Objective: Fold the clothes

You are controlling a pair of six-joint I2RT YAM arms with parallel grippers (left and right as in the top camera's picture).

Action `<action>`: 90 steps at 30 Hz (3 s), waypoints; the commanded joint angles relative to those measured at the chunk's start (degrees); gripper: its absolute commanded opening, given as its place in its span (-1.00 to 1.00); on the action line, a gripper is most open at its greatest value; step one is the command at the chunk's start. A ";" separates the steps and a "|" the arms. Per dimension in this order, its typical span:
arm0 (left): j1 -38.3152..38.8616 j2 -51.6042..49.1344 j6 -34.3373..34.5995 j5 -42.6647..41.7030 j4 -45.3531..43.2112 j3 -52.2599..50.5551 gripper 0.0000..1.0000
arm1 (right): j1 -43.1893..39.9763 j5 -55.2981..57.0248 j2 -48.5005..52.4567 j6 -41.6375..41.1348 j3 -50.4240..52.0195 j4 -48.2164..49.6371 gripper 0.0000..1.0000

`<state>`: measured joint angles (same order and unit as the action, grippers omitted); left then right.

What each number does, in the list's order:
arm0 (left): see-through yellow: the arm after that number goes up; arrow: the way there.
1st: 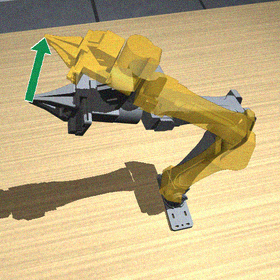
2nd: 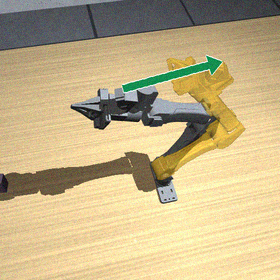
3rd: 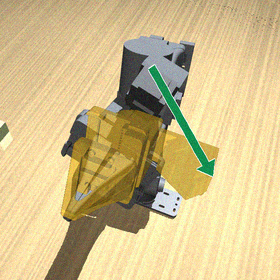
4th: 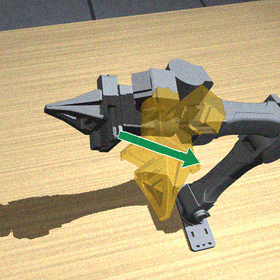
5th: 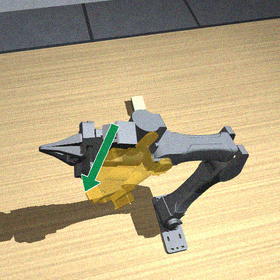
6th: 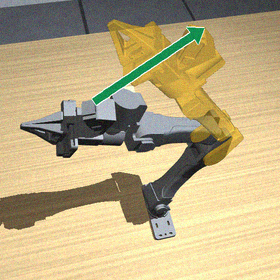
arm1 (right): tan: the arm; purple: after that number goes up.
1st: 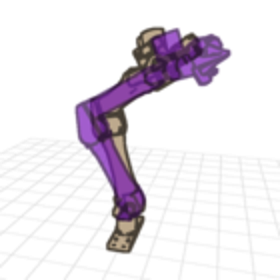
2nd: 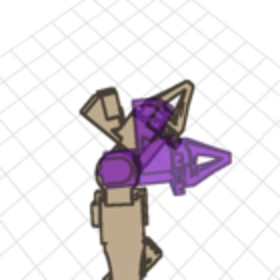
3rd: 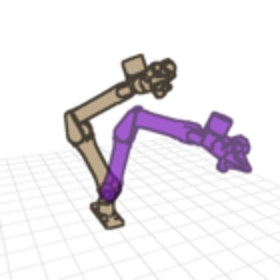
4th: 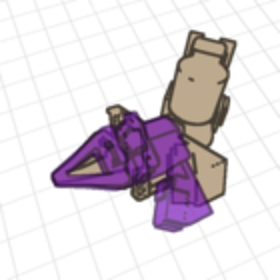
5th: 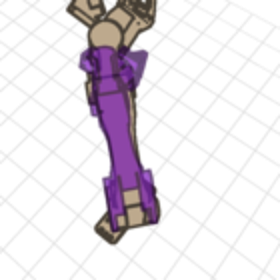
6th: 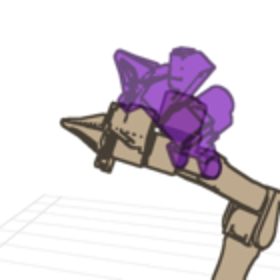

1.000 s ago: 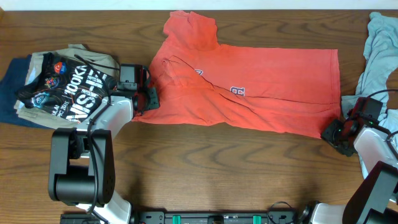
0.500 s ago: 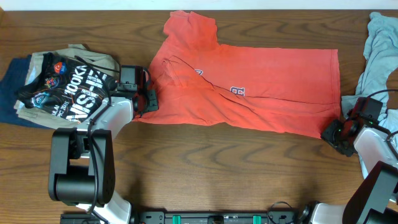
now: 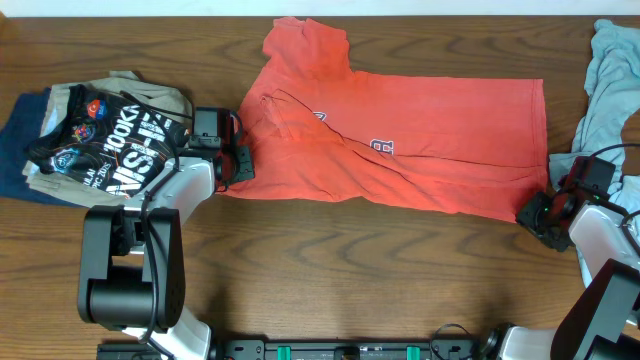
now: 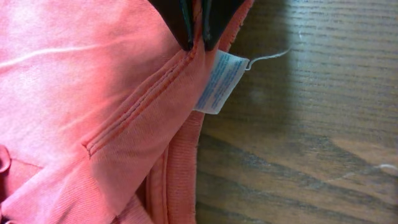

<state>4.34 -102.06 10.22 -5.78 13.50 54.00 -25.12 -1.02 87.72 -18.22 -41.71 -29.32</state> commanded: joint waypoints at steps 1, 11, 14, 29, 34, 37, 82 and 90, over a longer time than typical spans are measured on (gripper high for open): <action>0.07 3.13 -0.52 0.70 2.36 -0.35 -0.88 | 0.39 0.81 0.04 0.70 0.26 -0.13 -0.26; 0.07 12.04 -0.09 0.70 20.24 -0.37 -0.88 | 0.37 2.05 0.04 0.68 0.26 -0.48 -0.28; 0.07 12.04 -0.11 0.79 23.82 -0.37 -0.87 | 0.26 5.18 0.04 0.59 0.26 -1.38 -0.35; -0.20 12.04 7.08 16.98 30.62 -0.70 -0.88 | -3.02 5.42 0.04 -1.05 0.26 -1.73 -0.36; -0.20 12.04 8.83 19.41 30.93 -1.57 -0.88 | -3.02 5.31 0.04 -1.05 0.26 -1.73 -0.35; -0.20 12.04 13.14 24.50 31.54 -3.08 -0.88 | -3.04 5.33 0.04 -1.05 0.26 -1.75 -0.35; -0.20 12.04 13.70 24.30 31.26 -3.76 -0.87 | -3.02 -9.53 0.04 4.57 -1.38 -4.15 -0.03; -0.20 12.04 13.70 24.30 31.26 -3.76 -0.88 | -2.99 -9.51 0.04 4.57 3.28 0.57 -0.28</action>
<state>4.38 -90.13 22.94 16.91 44.53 50.59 -27.88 -11.57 87.72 -14.09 -39.72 -29.36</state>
